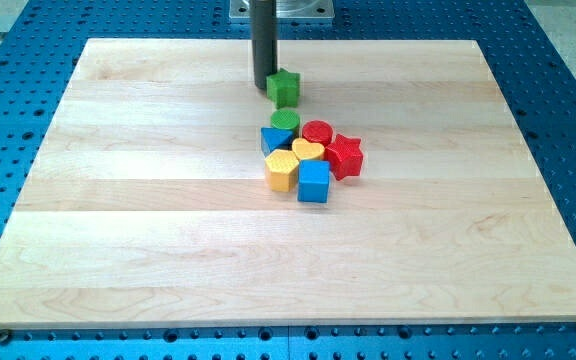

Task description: Move the green star into the group of blocks

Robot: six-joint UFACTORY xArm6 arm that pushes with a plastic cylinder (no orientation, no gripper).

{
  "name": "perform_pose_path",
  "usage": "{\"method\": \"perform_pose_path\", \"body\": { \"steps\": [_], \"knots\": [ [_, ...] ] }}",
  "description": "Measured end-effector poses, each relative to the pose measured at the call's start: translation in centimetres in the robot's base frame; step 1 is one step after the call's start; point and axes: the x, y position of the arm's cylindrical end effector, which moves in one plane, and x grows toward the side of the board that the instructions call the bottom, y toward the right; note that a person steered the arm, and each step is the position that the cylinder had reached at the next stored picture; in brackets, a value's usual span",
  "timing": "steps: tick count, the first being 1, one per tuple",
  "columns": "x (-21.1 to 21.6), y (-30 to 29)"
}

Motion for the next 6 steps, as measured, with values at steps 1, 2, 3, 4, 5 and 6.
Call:
{"method": "perform_pose_path", "body": {
  "steps": [1, 2, 3, 4, 5, 6],
  "knots": [
    [0.5, 5.2],
    [0.4, -0.3],
    [1.4, -2.1],
    [3.8, 5.0],
    [4.7, 13.0],
    [8.8, 14.7]
  ]
}}
